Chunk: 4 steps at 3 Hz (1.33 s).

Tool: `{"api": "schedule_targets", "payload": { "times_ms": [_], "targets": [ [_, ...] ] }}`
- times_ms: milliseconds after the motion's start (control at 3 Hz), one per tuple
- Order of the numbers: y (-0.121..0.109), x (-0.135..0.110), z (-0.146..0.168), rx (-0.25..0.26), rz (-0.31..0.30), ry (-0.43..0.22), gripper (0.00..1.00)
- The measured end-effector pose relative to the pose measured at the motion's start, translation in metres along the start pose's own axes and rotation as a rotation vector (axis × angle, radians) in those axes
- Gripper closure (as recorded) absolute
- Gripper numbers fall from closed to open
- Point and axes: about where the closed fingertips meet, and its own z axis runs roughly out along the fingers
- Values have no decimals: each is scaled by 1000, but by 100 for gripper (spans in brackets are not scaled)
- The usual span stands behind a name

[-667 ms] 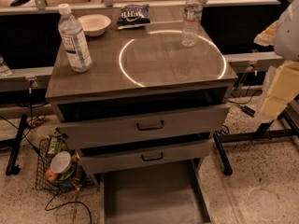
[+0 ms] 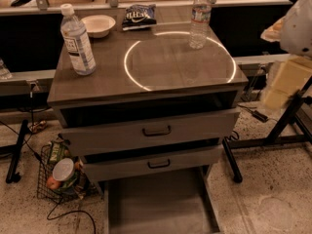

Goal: Place water bottle into bottom drawer

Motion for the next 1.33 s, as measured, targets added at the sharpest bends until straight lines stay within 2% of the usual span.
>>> {"api": "schedule_targets", "payload": {
  "times_ms": [333, 667, 1000, 1333],
  "targets": [
    [-73, -7, 37, 17, 50, -116, 0],
    [-162, -28, 63, 120, 121, -245, 0],
    [-209, -53, 65, 219, 201, -303, 0],
    [-209, -53, 65, 219, 201, -303, 0]
  ]
}}
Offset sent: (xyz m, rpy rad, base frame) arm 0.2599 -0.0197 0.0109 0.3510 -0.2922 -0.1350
